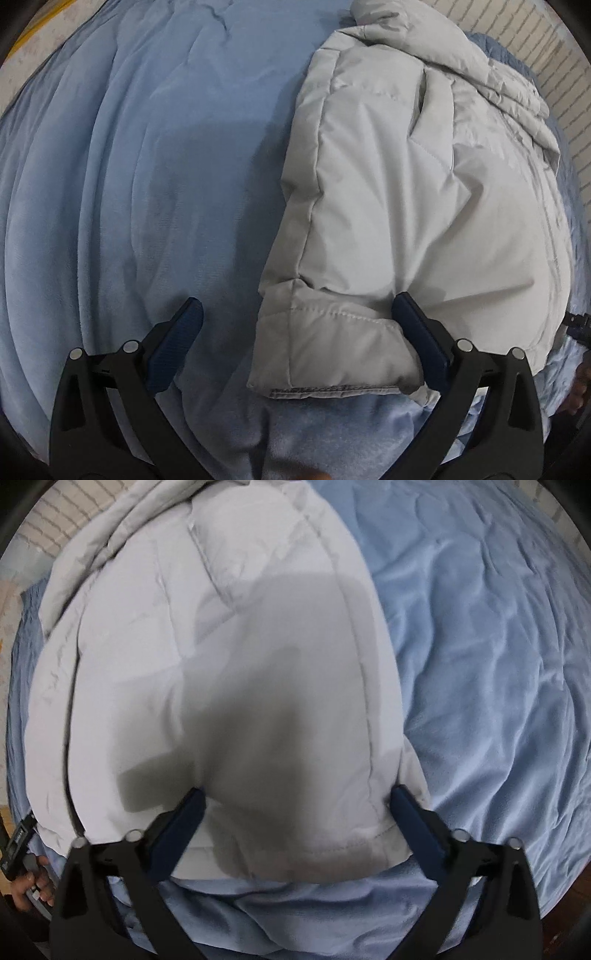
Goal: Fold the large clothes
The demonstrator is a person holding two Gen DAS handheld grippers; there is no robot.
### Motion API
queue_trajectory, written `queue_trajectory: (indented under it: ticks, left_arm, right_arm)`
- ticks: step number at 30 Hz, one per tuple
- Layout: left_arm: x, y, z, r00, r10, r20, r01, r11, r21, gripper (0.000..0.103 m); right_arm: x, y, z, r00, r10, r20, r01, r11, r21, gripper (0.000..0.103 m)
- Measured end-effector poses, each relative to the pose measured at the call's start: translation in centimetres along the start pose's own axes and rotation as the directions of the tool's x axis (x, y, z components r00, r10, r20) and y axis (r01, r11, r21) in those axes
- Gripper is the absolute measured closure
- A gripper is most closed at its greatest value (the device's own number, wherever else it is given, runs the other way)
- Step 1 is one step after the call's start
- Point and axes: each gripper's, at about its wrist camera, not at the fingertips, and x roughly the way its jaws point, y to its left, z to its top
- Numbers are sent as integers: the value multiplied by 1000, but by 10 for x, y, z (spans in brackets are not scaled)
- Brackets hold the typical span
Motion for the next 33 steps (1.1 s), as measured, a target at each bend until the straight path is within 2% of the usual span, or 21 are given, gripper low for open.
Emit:
queue_trajectory:
  ticks: [1,2,4,6,7,8,9,11,12,13,15,17,18,20,22,24,26,28,30,33]
  left_arm:
    - [3,-5,2,1000,-3,-4,3,1000,-2,3]
    - [6,-6,3,1000,-16,-10,16,1000,-13,3]
    - [9,-3,3,999,-35,-14,35,999,-35,3]
    - [8,-3,0,1000,-28,-11,28,999,-28,4]
    - [4,-6,0,999,-39,-7,39,999,-5,16]
    - [-1,-8,0,999,-51,-2,51,999,18,26]
    - [-9,-16,-1,998,-64,17,63,996,69,46]
    - [-24,-30,-5,997,-16,74,5,990,142,64]
    - [-32,-36,-8,995,-20,96,3,986,168,80]
    - [-43,-38,-9,992,-21,125,-1,985,170,87]
    - [-63,-36,-9,984,-56,169,33,990,136,93]
    - [-93,-16,-10,955,-173,241,172,985,24,94]
    - [-106,-10,-14,939,-208,274,215,977,5,95]
    - [-124,-5,-28,922,-224,315,234,972,6,95]
    - [-132,1,-39,917,-235,323,249,969,1,96]
    - [-144,8,-50,903,-287,321,306,952,-11,96]
    - [-163,5,-57,893,-302,334,310,950,30,96]
    - [-185,0,-62,880,-312,358,298,950,95,96]
    - [-207,-4,-62,864,-342,371,312,940,139,96]
    - [-244,-1,-61,829,-386,405,345,923,173,96]
  right_arm:
    - [-1,-2,0,1000,4,9,-4,1000,11,42]
    - [-6,-5,0,999,37,30,-38,999,29,51]
    - [-17,-7,0,990,101,98,-105,994,36,76]
    - [-28,0,-1,981,113,157,-115,993,2,85]
    - [-35,5,-2,975,119,187,-117,993,-21,89]
    - [-39,7,-2,970,126,208,-121,992,-37,90]
    - [-48,11,-4,960,133,245,-122,991,-58,91]
    - [-64,13,-7,939,155,307,-136,987,-82,92]
    - [-71,13,-10,928,173,331,-152,984,-89,92]
    - [-81,14,-14,913,184,365,-158,982,-100,93]
    - [-102,15,-25,877,229,423,-196,973,-119,93]
    - [-121,9,-39,840,282,463,-248,959,-136,93]
    - [-134,7,-49,809,322,492,-285,946,-152,93]
    - [-151,5,-62,776,349,526,-303,937,-175,93]
    - [-169,-3,-79,740,374,559,-317,927,-200,93]
    - [-185,-12,-98,715,372,593,-308,928,-210,93]
    - [-200,-28,-110,686,398,609,-347,915,-207,93]
    - [-213,-35,-115,667,395,631,-344,915,-209,93]
    - [-230,-43,-118,642,396,657,-346,914,-213,93]
    - [-255,-49,-119,598,412,688,-366,904,-223,93]
